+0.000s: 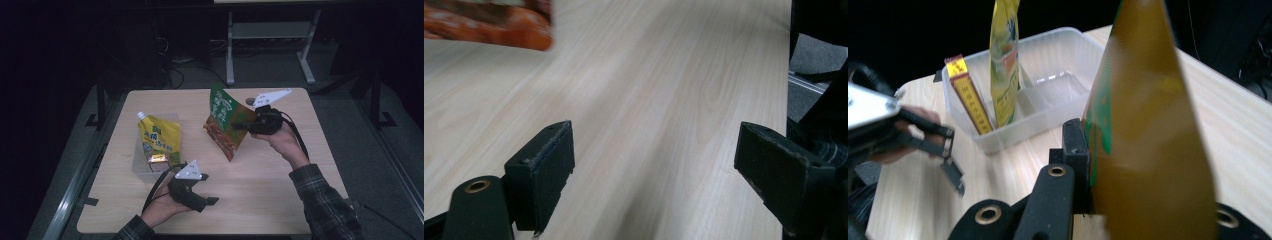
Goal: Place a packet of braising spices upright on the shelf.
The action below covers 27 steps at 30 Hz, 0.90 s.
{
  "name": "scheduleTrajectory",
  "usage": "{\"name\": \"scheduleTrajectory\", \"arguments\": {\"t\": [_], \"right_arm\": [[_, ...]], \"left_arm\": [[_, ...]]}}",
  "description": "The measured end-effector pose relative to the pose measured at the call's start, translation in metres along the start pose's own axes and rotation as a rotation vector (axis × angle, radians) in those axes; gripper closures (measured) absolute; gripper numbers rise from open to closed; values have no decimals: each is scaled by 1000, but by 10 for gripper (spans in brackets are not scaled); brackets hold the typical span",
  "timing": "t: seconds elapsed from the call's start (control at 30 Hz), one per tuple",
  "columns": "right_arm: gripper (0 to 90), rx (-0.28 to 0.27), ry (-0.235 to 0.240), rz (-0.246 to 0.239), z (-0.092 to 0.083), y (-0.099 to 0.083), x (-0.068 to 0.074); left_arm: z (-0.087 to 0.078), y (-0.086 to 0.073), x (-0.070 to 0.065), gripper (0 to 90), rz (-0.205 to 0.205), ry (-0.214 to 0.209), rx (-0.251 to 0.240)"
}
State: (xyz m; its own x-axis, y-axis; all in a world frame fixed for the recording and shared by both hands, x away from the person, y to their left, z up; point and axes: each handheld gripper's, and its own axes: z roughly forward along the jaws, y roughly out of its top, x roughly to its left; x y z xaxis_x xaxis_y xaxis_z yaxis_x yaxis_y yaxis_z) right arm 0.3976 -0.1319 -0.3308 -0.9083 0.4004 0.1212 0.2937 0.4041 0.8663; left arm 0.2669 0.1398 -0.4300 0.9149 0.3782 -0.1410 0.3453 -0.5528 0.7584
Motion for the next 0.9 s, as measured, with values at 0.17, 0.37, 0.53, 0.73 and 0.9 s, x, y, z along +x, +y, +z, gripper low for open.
{"name": "scheduleTrajectory", "arguments": {"t": [0.17,0.37,0.53,0.73,0.9], "right_arm": [[899,-1,14,-29,18,23,0],[899,2,24,-83,39,51,-1],[899,6,38,-117,58,71,-2],[899,9,55,-128,83,90,-2],[899,3,63,-132,104,101,-1]], "left_arm": [[1,-6,-5,157,0,-18,10],[6,-8,-7,157,20,-33,31],[8,-8,-9,158,34,-43,40],[10,-8,-9,157,47,-48,46],[13,-8,-11,158,51,-58,54]]}}
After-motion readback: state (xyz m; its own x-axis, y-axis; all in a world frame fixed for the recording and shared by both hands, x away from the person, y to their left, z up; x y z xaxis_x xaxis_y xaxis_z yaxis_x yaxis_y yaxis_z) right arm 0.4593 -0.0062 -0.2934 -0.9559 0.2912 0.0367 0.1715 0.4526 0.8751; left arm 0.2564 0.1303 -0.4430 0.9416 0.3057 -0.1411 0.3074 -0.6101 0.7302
